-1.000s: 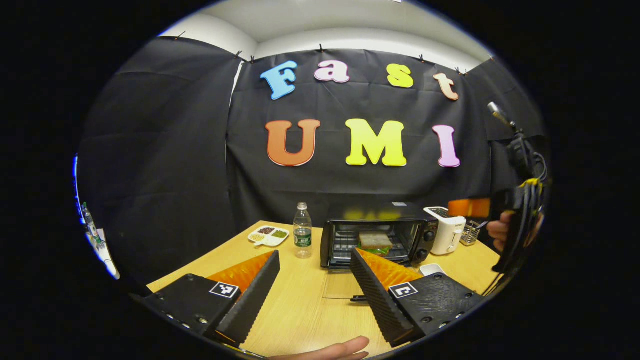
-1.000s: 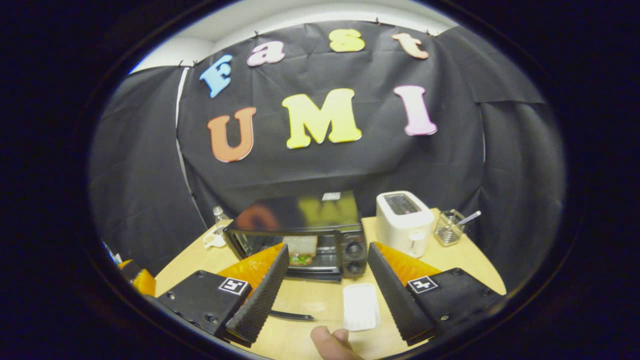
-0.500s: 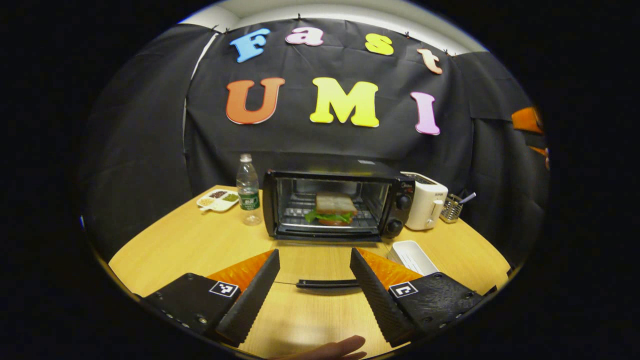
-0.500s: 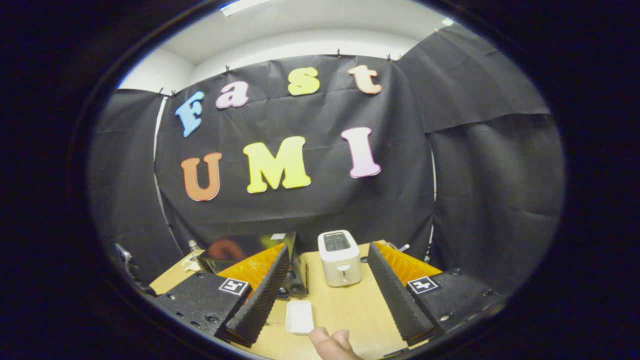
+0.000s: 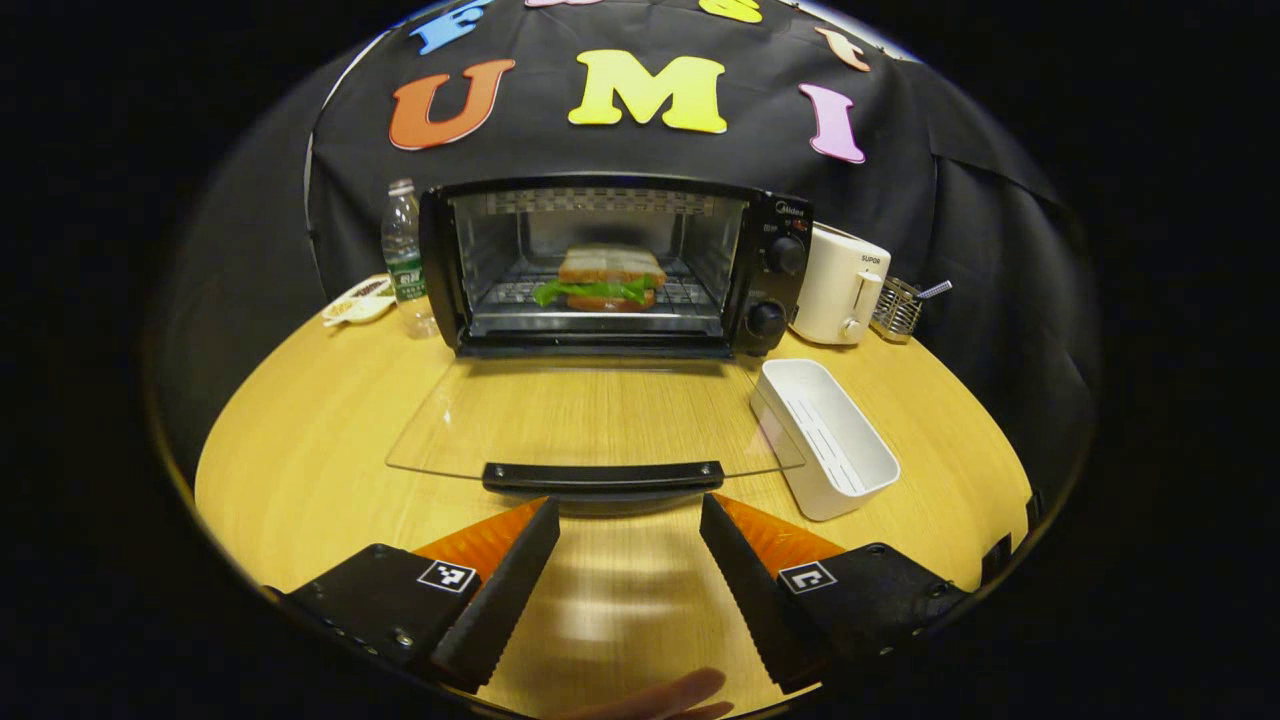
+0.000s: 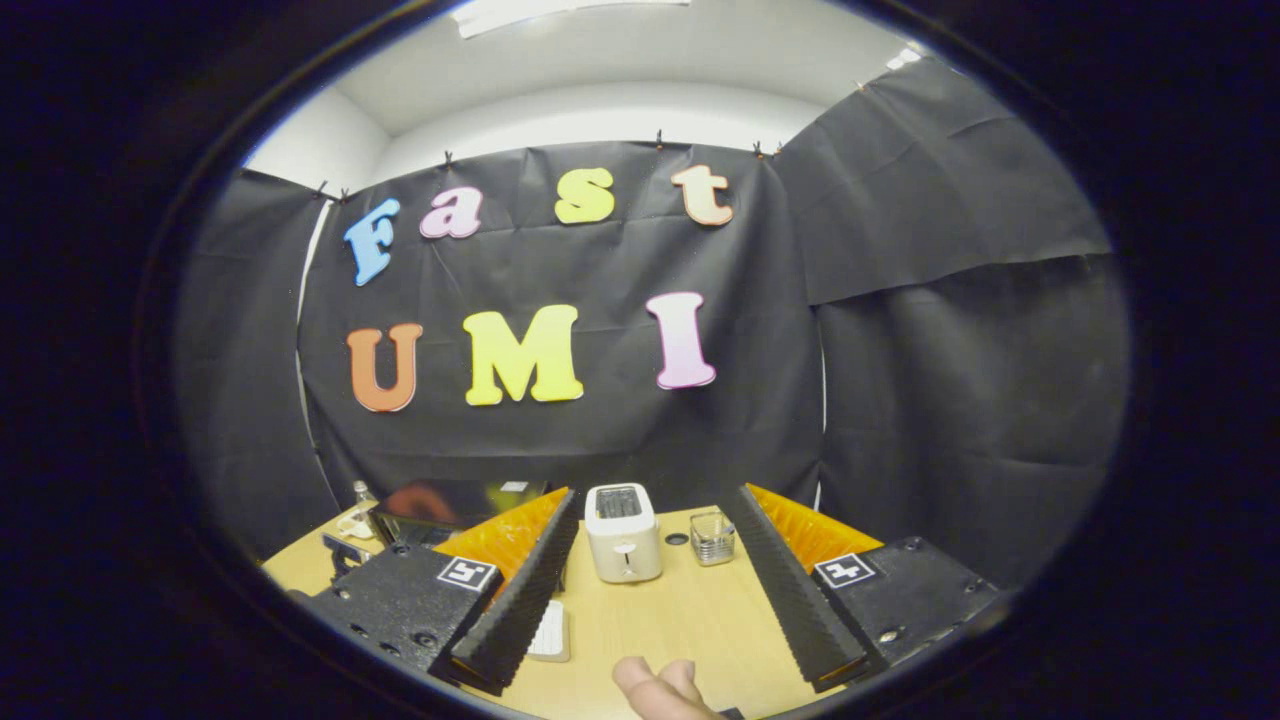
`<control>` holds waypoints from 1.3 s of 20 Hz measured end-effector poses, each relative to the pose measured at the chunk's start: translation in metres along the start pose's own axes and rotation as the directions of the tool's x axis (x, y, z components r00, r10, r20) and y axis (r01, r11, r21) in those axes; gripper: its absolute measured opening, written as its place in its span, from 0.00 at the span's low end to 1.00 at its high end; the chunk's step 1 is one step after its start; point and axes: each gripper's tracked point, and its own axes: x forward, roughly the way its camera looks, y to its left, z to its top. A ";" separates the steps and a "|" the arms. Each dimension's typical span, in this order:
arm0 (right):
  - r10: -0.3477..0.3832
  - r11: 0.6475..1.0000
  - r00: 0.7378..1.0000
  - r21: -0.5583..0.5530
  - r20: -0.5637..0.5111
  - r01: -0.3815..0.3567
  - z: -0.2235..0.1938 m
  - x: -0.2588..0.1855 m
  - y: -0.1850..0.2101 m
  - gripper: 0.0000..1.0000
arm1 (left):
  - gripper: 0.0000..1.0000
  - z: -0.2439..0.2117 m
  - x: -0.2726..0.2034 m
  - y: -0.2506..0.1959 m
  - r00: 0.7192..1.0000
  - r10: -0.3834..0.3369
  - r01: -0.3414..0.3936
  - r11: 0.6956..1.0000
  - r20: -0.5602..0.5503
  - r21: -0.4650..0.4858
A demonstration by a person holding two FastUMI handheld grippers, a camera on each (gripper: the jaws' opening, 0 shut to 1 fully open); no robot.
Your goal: Open the electric oven with the left hand, put the food in, and close the electric oven.
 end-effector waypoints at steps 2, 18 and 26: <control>0.029 1.000 0.999 -0.011 0.023 -0.029 0.002 -0.002 -0.001 1.00 | 0.94 0.001 0.007 0.006 1.000 0.025 -0.025 1.000 -0.007 0.006; 0.027 0.999 0.995 0.015 0.100 -0.029 -0.001 0.001 -0.031 0.89 | 0.93 0.007 0.016 0.011 0.994 0.102 -0.099 0.993 -0.049 0.061; 0.049 0.998 0.992 0.023 0.114 -0.052 -0.002 -0.004 -0.026 0.89 | 0.94 0.057 -0.006 0.011 0.992 0.106 -0.110 0.992 0.067 0.065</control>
